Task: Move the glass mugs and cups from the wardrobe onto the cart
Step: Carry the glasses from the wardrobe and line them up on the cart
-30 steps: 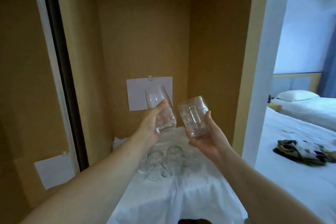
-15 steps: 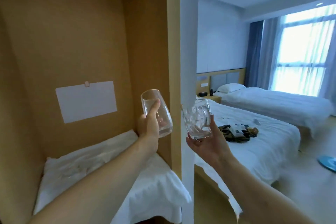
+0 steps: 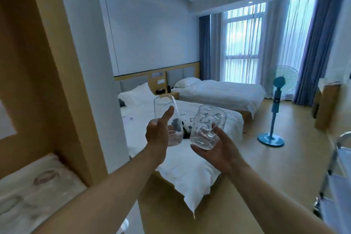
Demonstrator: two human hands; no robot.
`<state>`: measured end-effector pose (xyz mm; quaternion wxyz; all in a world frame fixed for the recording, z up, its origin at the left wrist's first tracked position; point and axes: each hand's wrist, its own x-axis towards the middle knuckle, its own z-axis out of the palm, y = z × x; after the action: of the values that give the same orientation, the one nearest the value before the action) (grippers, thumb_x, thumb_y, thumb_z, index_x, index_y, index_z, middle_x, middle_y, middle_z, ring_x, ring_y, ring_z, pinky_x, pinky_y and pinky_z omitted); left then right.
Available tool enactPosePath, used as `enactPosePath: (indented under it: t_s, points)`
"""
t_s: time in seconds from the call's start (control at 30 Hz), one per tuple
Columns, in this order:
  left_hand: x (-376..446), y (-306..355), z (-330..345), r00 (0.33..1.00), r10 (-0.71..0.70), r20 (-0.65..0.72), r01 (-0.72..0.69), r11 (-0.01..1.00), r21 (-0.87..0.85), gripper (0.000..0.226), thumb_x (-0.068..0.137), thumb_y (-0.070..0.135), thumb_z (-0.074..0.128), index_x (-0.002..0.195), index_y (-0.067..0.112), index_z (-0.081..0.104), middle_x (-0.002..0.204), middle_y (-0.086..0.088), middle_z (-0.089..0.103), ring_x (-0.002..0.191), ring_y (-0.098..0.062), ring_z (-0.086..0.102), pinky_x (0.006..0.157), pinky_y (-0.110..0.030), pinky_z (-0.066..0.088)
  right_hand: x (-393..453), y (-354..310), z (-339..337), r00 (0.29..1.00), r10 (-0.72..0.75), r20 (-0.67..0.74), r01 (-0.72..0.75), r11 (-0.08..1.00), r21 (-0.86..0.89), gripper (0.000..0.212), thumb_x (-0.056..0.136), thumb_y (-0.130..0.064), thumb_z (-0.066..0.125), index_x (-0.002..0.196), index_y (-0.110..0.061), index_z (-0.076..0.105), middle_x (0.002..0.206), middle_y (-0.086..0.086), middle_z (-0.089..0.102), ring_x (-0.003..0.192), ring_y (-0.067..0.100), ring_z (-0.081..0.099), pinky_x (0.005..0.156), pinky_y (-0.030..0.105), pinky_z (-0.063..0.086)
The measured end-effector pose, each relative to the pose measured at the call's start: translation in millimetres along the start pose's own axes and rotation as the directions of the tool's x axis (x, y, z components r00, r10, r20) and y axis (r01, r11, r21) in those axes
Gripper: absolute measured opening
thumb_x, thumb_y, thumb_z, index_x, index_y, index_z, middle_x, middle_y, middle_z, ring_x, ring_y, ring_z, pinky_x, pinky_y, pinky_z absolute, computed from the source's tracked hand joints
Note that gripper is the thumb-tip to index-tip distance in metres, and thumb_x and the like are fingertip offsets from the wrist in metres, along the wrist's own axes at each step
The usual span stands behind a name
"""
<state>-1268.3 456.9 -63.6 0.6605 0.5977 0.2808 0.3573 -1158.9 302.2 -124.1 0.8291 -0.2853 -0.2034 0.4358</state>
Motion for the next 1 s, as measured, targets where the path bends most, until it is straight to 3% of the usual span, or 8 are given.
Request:
enactPosePath:
  t_s: [0.1,0.23,0.33,0.4,0.53,0.67,0.77,1.0]
  points:
    - [6.7,-14.5,49.7,0.998,-0.022,0.054,0.019,0.999,0.050,0.050,0.079,0.070,0.069,0.088,0.022,0.061,0.092,-0.007,0.073,0.083,-0.023,0.071,0.073,-0.037,0.054,-8.0,-33.3,-37.2,0.999,-0.018,-0.037,0.016,0.998,-0.054,0.049,0.058,-0.022,0.098,0.102,-0.012,0.081,0.122,0.015,0.071,0.113,0.032,0.069,0.099,0.050,0.053]
    - [15.9,-39.9,112.7,0.990,-0.064,0.125,0.058,0.997,0.056,0.054,0.079,0.068,0.070,0.097,0.017,0.069,0.094,-0.007,0.075,0.086,-0.025,0.073,0.087,-0.044,0.058,-21.2,-74.0,-83.7,0.991,-0.077,-0.108,0.074,0.997,-0.035,0.062,0.041,-0.018,0.103,0.097,-0.013,0.079,0.125,0.018,0.068,0.119,0.037,0.064,0.100,0.059,0.050]
    - [20.6,-62.7,152.9,0.978,-0.112,0.177,0.105,0.993,0.048,0.057,0.077,0.068,0.072,0.103,0.017,0.072,0.093,-0.007,0.074,0.082,-0.023,0.074,0.068,-0.033,0.057,-30.6,-96.4,-116.3,0.985,-0.115,-0.129,0.109,0.993,-0.051,0.089,0.042,-0.020,0.103,0.123,-0.009,0.066,0.128,0.019,0.062,0.113,0.036,0.064,0.096,0.058,0.053]
    - [25.7,-77.4,178.1,0.965,-0.144,0.218,0.135,0.989,0.058,0.060,0.075,0.067,0.074,0.108,0.017,0.071,0.093,-0.010,0.074,0.081,-0.024,0.074,0.070,-0.035,0.059,-34.9,-109.3,-137.0,0.978,-0.119,-0.171,0.108,0.992,-0.068,0.100,0.046,-0.022,0.102,0.134,-0.005,0.059,0.130,0.020,0.060,0.114,0.036,0.063,0.100,0.056,0.050]
    - [38.0,-99.3,228.5,0.923,-0.187,0.335,0.163,0.982,0.097,0.053,0.066,0.072,0.077,0.092,0.028,0.064,0.096,-0.014,0.073,0.088,-0.028,0.073,0.093,-0.049,0.056,-42.6,-128.9,-174.9,0.962,-0.158,-0.222,0.121,0.978,-0.171,0.067,0.065,-0.023,0.095,0.125,-0.006,0.069,0.125,0.019,0.066,0.112,0.034,0.066,0.100,0.053,0.052]
    - [55.8,-114.0,280.3,0.873,-0.212,0.440,0.171,0.977,0.130,0.045,0.075,0.067,0.075,0.087,0.029,0.055,0.097,-0.012,0.073,0.089,-0.026,0.073,0.087,-0.044,0.054,-43.6,-149.6,-207.4,0.907,-0.247,-0.342,0.175,0.958,-0.228,0.057,0.073,-0.021,0.090,0.125,-0.007,0.070,0.125,0.019,0.067,0.112,0.035,0.067,0.093,0.048,0.055]
    - [73.8,-121.8,318.3,0.817,-0.232,0.528,0.188,0.973,0.137,0.046,0.075,0.065,0.076,0.087,0.027,0.053,0.097,-0.013,0.073,0.084,-0.024,0.072,0.067,-0.035,0.048,-37.6,-167.9,-225.9,0.858,-0.318,-0.404,0.224,0.938,-0.264,0.061,0.071,-0.023,0.091,0.126,-0.008,0.069,0.125,0.020,0.066,0.112,0.036,0.066,0.095,0.049,0.054]
    - [125.1,-138.7,406.7,0.592,-0.272,0.758,0.199,0.961,0.190,0.056,0.074,0.064,0.077,0.105,0.022,0.057,0.102,-0.013,0.071,0.094,-0.031,0.073,0.095,-0.050,0.054,-17.1,-207.2,-244.4,0.695,-0.459,-0.554,0.365,0.888,-0.279,0.086,0.035,-0.028,0.104,0.112,-0.008,0.070,0.109,0.017,0.067,0.093,0.032,0.066,0.092,0.048,0.053]
